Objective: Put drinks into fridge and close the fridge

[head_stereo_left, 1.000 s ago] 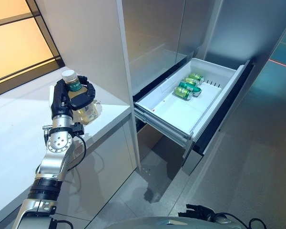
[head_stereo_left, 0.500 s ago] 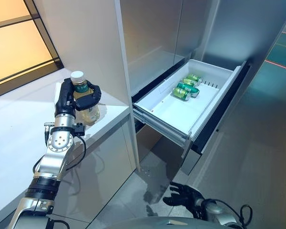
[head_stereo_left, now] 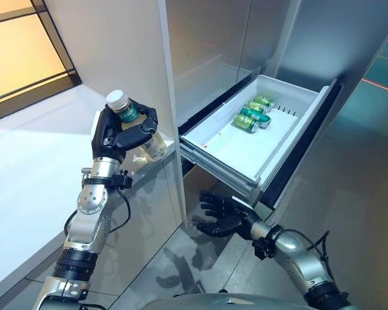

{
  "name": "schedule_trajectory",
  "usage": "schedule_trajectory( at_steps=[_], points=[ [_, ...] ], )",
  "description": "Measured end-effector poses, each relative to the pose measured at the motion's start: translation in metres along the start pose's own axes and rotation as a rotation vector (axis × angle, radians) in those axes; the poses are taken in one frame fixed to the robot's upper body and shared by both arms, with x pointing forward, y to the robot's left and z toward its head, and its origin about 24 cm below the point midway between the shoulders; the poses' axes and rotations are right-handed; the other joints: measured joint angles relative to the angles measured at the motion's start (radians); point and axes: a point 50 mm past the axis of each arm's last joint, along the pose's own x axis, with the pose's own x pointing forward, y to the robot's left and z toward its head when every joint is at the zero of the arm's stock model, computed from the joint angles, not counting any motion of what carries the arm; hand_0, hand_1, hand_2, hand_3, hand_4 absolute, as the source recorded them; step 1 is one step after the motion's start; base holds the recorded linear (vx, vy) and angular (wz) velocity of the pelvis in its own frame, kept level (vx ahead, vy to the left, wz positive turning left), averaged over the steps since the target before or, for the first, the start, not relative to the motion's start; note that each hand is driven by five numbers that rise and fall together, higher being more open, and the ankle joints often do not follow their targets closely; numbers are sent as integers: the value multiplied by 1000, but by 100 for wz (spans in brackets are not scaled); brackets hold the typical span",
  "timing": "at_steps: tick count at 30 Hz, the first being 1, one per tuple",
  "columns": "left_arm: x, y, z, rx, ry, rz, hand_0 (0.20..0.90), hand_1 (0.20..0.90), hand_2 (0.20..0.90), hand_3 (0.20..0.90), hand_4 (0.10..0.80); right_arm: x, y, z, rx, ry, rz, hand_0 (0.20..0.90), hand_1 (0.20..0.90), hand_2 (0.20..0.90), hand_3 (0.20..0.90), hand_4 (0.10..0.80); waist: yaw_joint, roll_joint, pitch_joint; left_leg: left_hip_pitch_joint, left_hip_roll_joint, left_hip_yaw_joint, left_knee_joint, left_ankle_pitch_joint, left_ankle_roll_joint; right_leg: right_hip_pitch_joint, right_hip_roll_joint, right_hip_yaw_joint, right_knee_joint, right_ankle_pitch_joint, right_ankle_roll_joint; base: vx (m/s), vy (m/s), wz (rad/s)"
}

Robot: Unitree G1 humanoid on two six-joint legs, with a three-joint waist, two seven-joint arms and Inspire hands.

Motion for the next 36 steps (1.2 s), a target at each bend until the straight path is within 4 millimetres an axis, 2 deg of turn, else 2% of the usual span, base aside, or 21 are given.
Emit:
schedule_trajectory(
  at_steps=[4, 7, 10, 12, 25, 36],
  points=[
    [1, -12, 15, -38, -75, -133, 300, 300, 300, 200, 100, 3, -1, 34, -91, -85, 41, 900, 900, 900, 900, 800, 0, -4, 7, -5, 0, 6, 0, 0, 0, -7, 1, 6, 0, 0, 0, -39, -10, -5],
    [1, -23, 22, -36, -104, -253, 300, 300, 300, 200, 100, 7, 2, 70, -152, -185, 83, 900, 900, 900, 900, 800, -1, 1, 11, -9, 1, 11, 0, 0, 0, -14, 2, 11, 0, 2, -1, -18, -11, -5],
    [0, -31, 19, -32, -85, -341, 300, 300, 300, 200, 100, 9, 5, 93, -192, -244, 133, 900, 900, 900, 900, 800, -2, 3, 12, -9, 1, 12, 0, 0, 0, -14, 2, 12, 0, 3, -1, 0, 0, 0],
    [-1, -36, 16, -36, -57, -380, 300, 300, 300, 200, 100, 9, 6, 101, -191, -260, 162, 900, 900, 900, 900, 800, -2, 3, 12, -9, 0, 12, 0, 0, 0, -15, 2, 12, 0, 3, -1, 0, 0, 0],
    [-3, -60, -5, -44, 123, -539, 300, 300, 300, 200, 100, 13, 8, 105, -175, -196, 220, 900, 900, 900, 900, 800, -4, 6, 14, -11, 0, 18, 0, 0, 0, -17, 3, 16, 0, 3, -1, 0, 0, 0],
    [-6, -64, -11, -33, 172, -580, 300, 300, 300, 200, 100, 11, 6, 98, -100, -110, 253, 900, 900, 900, 900, 800, -2, 8, 15, -11, -1, 21, 0, 0, 0, -17, 3, 16, 0, 3, -1, 0, 0, 0]
  ],
)
